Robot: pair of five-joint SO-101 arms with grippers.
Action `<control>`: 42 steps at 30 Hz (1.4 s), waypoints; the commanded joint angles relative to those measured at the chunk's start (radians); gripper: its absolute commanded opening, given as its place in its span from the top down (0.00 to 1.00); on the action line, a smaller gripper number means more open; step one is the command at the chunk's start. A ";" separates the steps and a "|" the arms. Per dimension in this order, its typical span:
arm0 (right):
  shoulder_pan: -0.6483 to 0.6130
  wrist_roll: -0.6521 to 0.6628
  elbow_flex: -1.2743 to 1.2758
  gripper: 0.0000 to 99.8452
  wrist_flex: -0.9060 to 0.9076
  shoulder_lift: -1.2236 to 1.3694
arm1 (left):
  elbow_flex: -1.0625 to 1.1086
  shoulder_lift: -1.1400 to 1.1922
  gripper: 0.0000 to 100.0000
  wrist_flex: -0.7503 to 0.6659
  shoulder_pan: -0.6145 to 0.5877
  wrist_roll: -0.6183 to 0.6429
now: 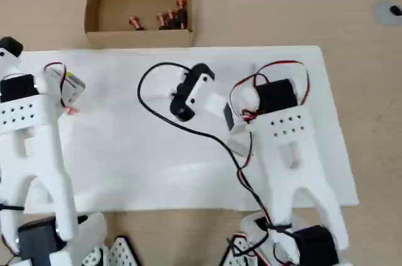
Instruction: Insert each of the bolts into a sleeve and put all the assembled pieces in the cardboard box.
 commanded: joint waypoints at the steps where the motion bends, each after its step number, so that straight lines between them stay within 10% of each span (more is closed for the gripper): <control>1: -0.013 -0.006 0.019 0.99 0.014 -0.047 | 0.000 -0.019 0.74 -0.012 -0.008 0.012; 9: -0.013 -0.006 0.027 0.99 0.012 -0.048 | 0.034 -0.019 0.74 -0.026 -0.011 0.044; 19: -0.013 -0.006 0.027 0.99 0.012 -0.044 | 0.147 0.291 0.74 -0.382 -0.002 -0.008; 42: -0.015 -0.005 0.028 0.99 0.002 -0.042 | -0.629 0.794 0.74 0.092 0.005 0.051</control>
